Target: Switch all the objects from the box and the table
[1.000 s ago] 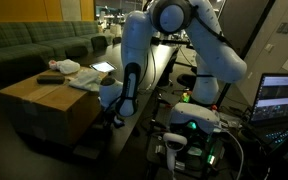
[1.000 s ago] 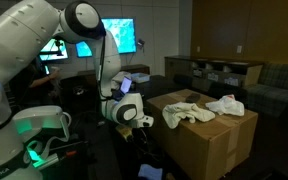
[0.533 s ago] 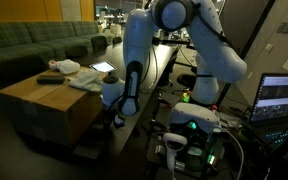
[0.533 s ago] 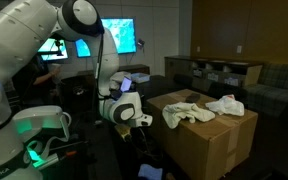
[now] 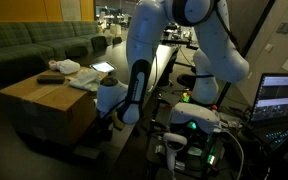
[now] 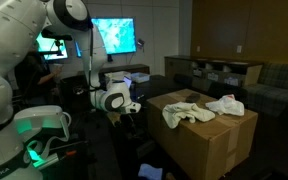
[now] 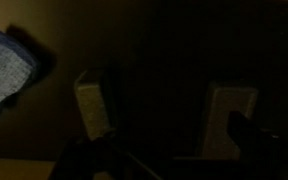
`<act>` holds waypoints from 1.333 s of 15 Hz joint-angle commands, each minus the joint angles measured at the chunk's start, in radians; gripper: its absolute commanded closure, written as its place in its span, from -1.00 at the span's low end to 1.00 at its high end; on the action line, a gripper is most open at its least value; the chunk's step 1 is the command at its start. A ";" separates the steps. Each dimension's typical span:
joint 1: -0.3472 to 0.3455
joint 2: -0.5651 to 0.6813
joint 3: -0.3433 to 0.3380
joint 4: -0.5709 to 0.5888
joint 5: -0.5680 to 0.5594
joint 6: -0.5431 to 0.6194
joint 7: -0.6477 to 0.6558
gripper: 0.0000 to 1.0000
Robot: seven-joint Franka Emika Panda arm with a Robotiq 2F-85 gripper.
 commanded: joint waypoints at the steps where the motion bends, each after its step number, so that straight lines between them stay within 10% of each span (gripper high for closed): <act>1: 0.069 -0.024 0.031 -0.003 0.062 0.007 0.040 -1.00; 20: -0.056 0.166 0.196 0.195 0.135 0.074 0.004 -1.00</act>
